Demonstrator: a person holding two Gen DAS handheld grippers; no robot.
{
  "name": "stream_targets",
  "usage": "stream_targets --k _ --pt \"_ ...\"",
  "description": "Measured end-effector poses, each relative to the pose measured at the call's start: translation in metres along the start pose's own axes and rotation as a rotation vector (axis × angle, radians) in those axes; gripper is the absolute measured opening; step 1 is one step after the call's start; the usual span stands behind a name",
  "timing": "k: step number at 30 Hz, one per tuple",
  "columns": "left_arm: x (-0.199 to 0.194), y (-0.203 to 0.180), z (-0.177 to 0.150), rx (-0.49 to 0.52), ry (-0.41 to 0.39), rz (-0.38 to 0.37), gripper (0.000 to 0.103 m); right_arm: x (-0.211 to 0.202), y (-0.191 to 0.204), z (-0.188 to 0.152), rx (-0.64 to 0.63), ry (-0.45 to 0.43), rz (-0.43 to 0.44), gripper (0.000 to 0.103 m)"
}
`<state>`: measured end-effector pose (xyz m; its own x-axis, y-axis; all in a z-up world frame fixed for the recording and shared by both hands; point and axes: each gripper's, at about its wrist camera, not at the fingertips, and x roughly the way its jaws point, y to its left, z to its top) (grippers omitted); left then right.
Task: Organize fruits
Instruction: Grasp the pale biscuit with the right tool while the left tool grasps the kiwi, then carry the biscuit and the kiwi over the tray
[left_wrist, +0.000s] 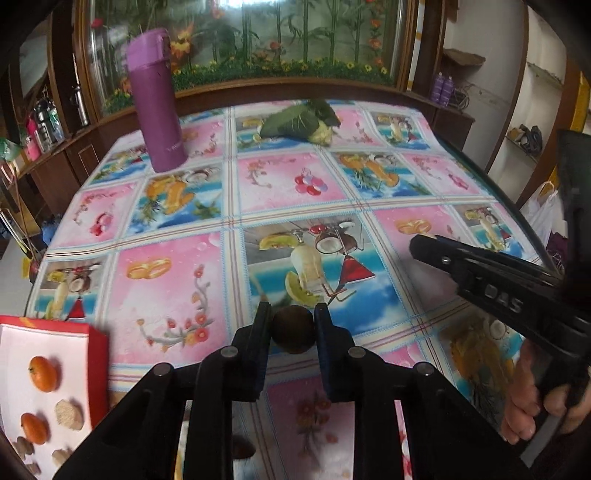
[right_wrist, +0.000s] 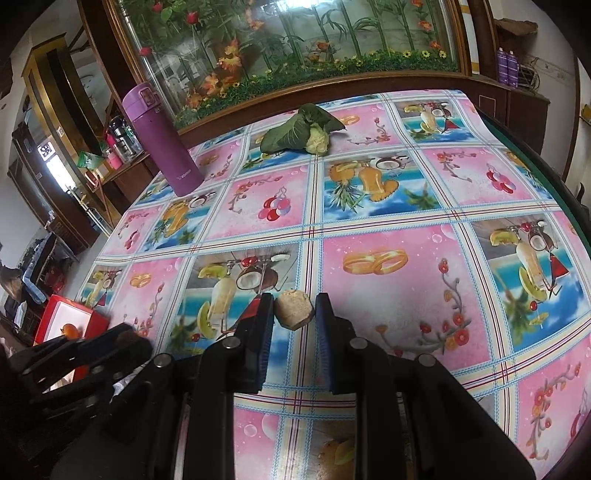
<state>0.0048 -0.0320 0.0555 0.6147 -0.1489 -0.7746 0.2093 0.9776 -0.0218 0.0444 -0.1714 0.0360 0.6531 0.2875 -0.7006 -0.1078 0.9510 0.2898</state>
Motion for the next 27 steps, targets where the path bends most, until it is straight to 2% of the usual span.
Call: stream_targets --k 9,12,16,18,22,27 --pt "-0.059 0.025 -0.034 -0.038 -0.083 0.049 0.022 0.001 0.01 -0.006 -0.048 -0.036 -0.034 0.025" --pt "-0.077 0.045 -0.047 -0.075 -0.096 0.064 0.022 0.007 0.015 -0.009 -0.056 -0.045 -0.057 0.024" --pt "-0.097 0.074 -0.061 -0.121 -0.12 0.097 0.022 0.013 0.025 -0.018 -0.014 -0.013 -0.032 0.025" --pt "-0.109 0.094 -0.07 -0.155 -0.133 0.12 0.022 0.008 0.039 -0.023 -0.028 -0.027 -0.019 0.025" --pt "-0.129 0.137 -0.09 -0.229 -0.142 0.186 0.022 -0.004 0.088 -0.037 -0.036 -0.049 0.099 0.025" --pt "-0.146 0.182 -0.118 -0.319 -0.14 0.269 0.022 -0.011 0.172 -0.06 -0.138 -0.045 0.26 0.025"
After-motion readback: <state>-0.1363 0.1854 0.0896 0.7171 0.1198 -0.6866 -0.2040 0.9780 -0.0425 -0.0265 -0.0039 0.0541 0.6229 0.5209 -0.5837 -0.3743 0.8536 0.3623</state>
